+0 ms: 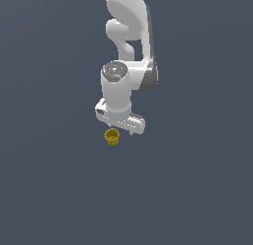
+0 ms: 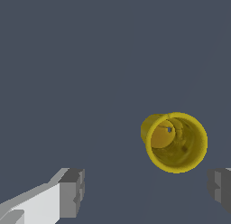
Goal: Pick up the object and move it to a goal position.
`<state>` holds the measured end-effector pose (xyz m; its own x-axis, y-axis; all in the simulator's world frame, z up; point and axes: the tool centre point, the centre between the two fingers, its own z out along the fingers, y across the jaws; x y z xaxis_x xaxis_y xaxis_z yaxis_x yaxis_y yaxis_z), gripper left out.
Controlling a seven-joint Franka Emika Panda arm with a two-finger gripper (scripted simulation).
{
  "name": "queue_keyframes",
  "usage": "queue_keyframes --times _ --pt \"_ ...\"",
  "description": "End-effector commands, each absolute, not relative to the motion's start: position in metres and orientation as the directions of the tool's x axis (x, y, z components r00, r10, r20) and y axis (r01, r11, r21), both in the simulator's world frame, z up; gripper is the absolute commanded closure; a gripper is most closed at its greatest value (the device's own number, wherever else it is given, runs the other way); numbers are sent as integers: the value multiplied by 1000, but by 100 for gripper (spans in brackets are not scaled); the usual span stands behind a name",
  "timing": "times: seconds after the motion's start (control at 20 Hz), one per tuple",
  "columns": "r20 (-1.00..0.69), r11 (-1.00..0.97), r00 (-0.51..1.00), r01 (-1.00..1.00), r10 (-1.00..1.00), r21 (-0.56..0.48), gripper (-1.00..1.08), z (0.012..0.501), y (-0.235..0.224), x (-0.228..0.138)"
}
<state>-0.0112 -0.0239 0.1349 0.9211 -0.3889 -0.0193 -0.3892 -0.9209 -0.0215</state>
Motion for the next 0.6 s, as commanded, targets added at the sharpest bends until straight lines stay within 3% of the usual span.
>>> queue_keyframes --times 0.0,0.55 --pt "-17 -884 884 -467 -467 -17 -92 126 -34 -14" --pt "-4 -742 742 -671 -671 -2 -92 101 -65 -23"
